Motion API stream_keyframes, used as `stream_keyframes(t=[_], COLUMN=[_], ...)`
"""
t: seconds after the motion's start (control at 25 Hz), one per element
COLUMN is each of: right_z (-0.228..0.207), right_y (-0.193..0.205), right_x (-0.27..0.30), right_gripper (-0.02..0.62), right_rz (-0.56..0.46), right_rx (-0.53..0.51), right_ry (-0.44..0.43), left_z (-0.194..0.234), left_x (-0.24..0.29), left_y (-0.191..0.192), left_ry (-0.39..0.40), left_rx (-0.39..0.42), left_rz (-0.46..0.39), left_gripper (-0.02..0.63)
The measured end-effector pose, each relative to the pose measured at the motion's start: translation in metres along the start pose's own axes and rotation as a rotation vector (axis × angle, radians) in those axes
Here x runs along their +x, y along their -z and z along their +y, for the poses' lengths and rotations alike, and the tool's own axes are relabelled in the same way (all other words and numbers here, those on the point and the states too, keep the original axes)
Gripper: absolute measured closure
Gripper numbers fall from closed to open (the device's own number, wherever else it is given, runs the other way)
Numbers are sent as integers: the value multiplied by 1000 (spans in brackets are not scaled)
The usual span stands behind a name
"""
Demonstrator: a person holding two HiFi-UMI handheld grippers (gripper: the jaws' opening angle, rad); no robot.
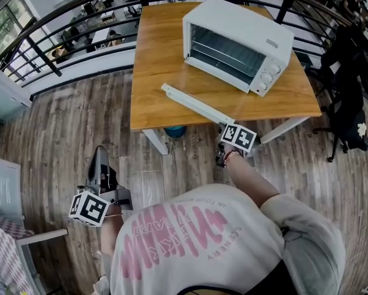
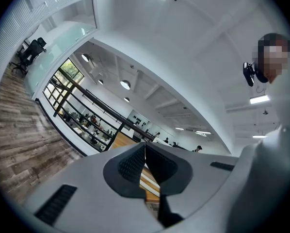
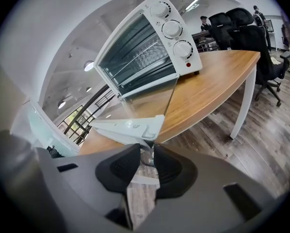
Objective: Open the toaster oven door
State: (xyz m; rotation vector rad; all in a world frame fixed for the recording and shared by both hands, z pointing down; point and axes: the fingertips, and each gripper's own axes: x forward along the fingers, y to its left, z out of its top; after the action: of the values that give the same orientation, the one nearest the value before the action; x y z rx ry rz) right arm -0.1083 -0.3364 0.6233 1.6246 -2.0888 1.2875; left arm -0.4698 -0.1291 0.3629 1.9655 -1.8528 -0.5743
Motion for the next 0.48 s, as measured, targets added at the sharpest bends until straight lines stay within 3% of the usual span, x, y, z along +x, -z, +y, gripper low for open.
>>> stream_keyframes(t=[0.48], right_z=[-2], right_y=[-11], right_x=[-25], right_gripper=[493], right_rz=[47], right_rx=[-101], right_ry=[-94], left_z=[-72], left_x=[-42], left_y=[38], left_ry=[-23], left_rx=[-23], left_rz=[-18], left_gripper=[584])
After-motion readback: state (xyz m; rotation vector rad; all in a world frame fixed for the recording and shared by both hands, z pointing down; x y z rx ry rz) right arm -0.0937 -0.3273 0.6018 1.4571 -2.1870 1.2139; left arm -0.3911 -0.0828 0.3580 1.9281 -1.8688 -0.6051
